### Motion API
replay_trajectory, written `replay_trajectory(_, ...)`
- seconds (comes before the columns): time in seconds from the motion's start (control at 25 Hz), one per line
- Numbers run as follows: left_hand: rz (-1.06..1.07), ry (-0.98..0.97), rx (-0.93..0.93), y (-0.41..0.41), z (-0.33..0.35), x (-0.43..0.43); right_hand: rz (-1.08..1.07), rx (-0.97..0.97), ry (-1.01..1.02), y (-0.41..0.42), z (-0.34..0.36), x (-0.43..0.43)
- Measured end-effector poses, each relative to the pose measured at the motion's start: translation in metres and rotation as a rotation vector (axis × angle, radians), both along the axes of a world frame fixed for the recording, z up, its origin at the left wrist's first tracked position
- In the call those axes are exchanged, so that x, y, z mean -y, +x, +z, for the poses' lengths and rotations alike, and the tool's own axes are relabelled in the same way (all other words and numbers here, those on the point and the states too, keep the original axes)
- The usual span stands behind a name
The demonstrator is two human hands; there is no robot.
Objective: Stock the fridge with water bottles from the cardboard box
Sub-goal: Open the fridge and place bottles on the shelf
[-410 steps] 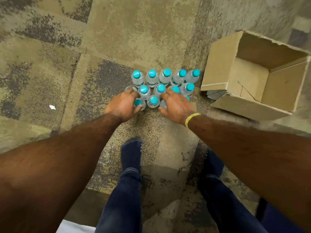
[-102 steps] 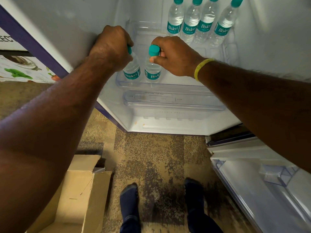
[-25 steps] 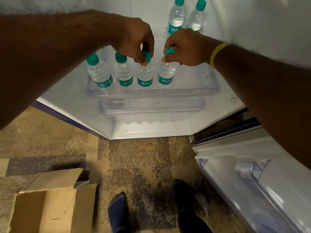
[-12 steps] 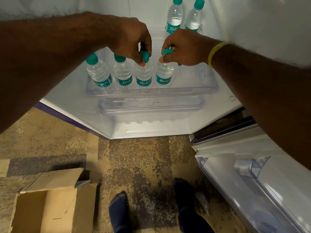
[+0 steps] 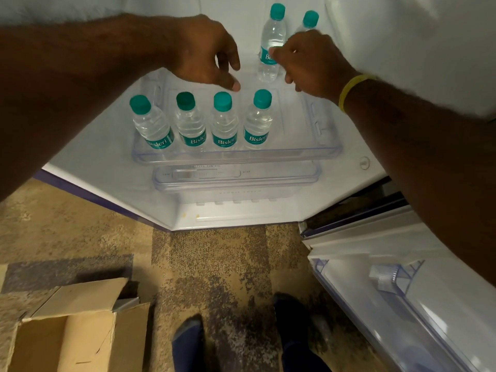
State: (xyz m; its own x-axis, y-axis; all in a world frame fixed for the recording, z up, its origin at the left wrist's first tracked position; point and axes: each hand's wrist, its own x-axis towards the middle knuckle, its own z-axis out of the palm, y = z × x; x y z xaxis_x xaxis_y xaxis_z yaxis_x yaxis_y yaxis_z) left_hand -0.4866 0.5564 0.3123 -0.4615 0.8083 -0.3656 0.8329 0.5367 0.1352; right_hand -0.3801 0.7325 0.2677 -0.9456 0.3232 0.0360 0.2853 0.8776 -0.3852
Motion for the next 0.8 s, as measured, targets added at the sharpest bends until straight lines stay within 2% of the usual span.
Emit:
replay_trajectory(0.08,0.073,0.084,-0.070,-0.012,-0.006,-0.017,-0.241,-0.167,-0.072,-0.011,-0.009,-0.018)
replay_trajectory(0.2,0.202,0.226,-0.098,-0.027,-0.022,-0.056,-0.348,-0.233,0.000,-0.024,-0.026,-0.043)
replay_trajectory(0.36,0.239,0.315,-0.053,-0.036,-0.035,-0.106,-0.333,-0.131,-0.039,-0.052,-0.023,-0.073)
replay_trajectory(0.6,0.215,0.283,-0.014,-0.053,-0.055,-0.141,-0.178,0.110,0.051,-0.084,-0.009,-0.105)
replay_trajectory(0.8,0.178,0.338,-0.088,-0.061,-0.068,-0.144,-0.119,0.109,0.110,-0.083,-0.025,-0.109)
